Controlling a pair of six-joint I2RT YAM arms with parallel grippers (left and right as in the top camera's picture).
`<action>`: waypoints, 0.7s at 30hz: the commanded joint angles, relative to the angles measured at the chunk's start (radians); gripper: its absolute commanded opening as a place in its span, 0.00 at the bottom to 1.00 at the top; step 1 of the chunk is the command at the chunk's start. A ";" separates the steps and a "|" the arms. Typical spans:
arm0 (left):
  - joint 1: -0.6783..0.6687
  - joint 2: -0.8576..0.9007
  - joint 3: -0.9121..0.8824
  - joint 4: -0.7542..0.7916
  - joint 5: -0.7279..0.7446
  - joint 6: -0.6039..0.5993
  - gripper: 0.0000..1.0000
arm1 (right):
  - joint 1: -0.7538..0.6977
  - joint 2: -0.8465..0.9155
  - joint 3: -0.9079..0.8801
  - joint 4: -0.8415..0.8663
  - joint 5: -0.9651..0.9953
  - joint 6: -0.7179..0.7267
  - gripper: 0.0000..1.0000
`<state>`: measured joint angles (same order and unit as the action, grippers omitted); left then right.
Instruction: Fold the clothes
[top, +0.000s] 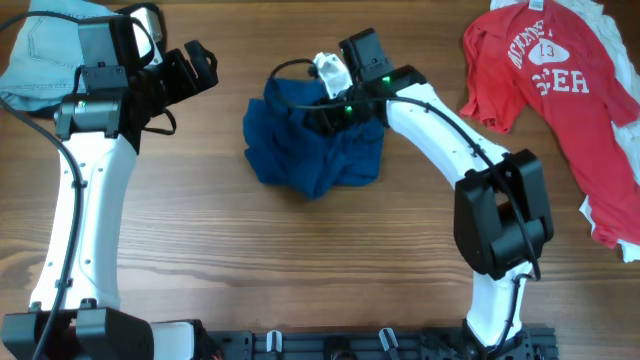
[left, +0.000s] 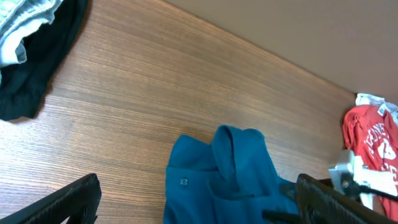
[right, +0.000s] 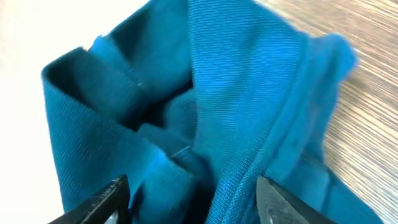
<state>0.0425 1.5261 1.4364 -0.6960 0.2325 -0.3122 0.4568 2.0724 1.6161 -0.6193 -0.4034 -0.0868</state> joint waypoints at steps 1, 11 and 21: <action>0.007 0.006 0.004 0.003 -0.006 0.020 1.00 | 0.038 0.019 0.007 -0.010 -0.005 -0.071 0.57; 0.007 0.006 0.004 -0.003 -0.006 0.020 1.00 | 0.024 -0.027 0.027 -0.084 0.167 0.052 0.04; 0.007 0.006 0.004 -0.005 -0.006 0.021 1.00 | -0.227 -0.227 0.033 -0.562 0.190 0.293 0.04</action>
<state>0.0425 1.5261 1.4364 -0.7010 0.2325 -0.3119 0.2714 1.8370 1.6657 -1.1366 -0.2344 0.1539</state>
